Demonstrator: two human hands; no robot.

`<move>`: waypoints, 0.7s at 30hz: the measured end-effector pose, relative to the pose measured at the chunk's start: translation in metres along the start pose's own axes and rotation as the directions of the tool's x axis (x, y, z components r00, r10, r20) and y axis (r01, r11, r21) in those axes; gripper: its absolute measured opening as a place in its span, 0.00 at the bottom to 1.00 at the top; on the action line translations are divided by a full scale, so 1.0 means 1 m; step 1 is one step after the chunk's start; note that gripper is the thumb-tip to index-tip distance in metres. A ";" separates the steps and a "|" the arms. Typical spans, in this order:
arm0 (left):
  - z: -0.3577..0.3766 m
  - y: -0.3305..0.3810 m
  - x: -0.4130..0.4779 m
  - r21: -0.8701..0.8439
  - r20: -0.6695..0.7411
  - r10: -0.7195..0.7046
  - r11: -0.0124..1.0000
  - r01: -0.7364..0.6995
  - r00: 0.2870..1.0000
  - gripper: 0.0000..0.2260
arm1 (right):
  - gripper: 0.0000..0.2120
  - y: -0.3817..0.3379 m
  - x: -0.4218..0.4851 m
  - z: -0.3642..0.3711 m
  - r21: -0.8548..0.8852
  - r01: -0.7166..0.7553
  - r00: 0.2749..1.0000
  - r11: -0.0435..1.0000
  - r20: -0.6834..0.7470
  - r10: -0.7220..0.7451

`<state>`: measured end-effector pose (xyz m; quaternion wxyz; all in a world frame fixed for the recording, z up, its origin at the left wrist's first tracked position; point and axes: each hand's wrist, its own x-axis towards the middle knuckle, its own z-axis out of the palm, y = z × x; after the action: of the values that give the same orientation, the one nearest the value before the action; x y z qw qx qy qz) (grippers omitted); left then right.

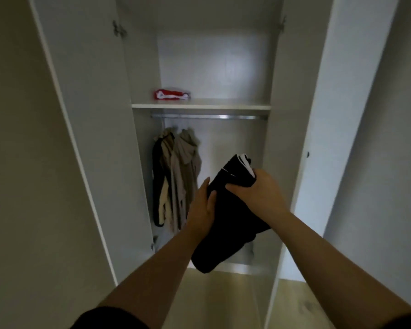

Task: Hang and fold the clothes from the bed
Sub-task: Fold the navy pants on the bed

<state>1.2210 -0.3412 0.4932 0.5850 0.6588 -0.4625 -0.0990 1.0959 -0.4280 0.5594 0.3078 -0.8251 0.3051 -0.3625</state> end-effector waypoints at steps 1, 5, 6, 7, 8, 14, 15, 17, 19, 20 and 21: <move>-0.023 -0.011 0.017 0.070 0.025 0.039 0.997 -0.040 0.999 0.26 | 0.20 -0.008 0.016 0.014 0.058 -0.025 1.000 0.998 0.017 0.024; -0.093 -0.030 0.088 0.184 0.230 -0.114 0.980 0.072 0.966 0.22 | 0.16 -0.025 0.078 0.048 0.196 -0.092 0.993 0.976 0.089 0.075; -0.106 -0.034 0.107 0.171 0.289 -0.173 0.977 0.127 0.942 0.24 | 0.16 -0.025 0.097 0.054 0.262 -0.119 0.988 0.958 0.124 0.088; -0.118 -0.038 0.125 0.139 0.359 -0.219 0.974 0.180 0.907 0.28 | 0.16 -0.024 0.115 0.058 0.341 -0.154 0.981 0.927 0.166 0.101; -0.129 -0.040 0.143 0.118 0.443 -0.255 0.967 0.227 0.859 0.32 | 0.17 -0.021 0.133 0.063 0.415 -0.187 0.972 0.891 0.207 0.108; -0.163 -0.060 0.255 0.163 0.663 -0.374 0.918 0.362 0.648 0.39 | 0.15 0.006 0.252 0.090 0.535 -0.137 0.966 0.833 0.258 -0.006; -0.164 -0.062 0.276 0.196 0.648 -0.393 0.914 0.355 0.652 0.35 | 0.15 0.009 0.275 0.094 0.504 -0.098 0.971 0.858 0.236 -0.028; -0.166 -0.062 0.319 0.291 0.568 -0.413 0.910 0.296 0.712 0.28 | 0.13 0.015 0.321 0.105 0.394 0.003 0.981 0.919 0.176 -0.079; -0.169 -0.062 0.361 0.383 0.435 -0.412 0.889 0.249 0.801 0.26 | 0.15 0.020 0.364 0.120 0.321 0.076 0.982 0.944 0.137 -0.126; -0.172 -0.062 0.380 0.411 0.377 -0.408 0.878 0.245 0.832 0.26 | 0.18 0.022 0.384 0.127 0.320 0.086 0.980 0.944 0.141 -0.137; -0.175 -0.062 0.400 0.422 0.331 -0.398 0.874 0.242 0.856 0.25 | 0.22 0.024 0.403 0.135 0.324 0.085 0.978 0.942 0.153 -0.140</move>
<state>1.5901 -0.5191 0.6554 0.3172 0.7891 -0.4661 -0.2441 1.4176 -0.6976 0.6333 0.4401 -0.8097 0.1673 -0.3504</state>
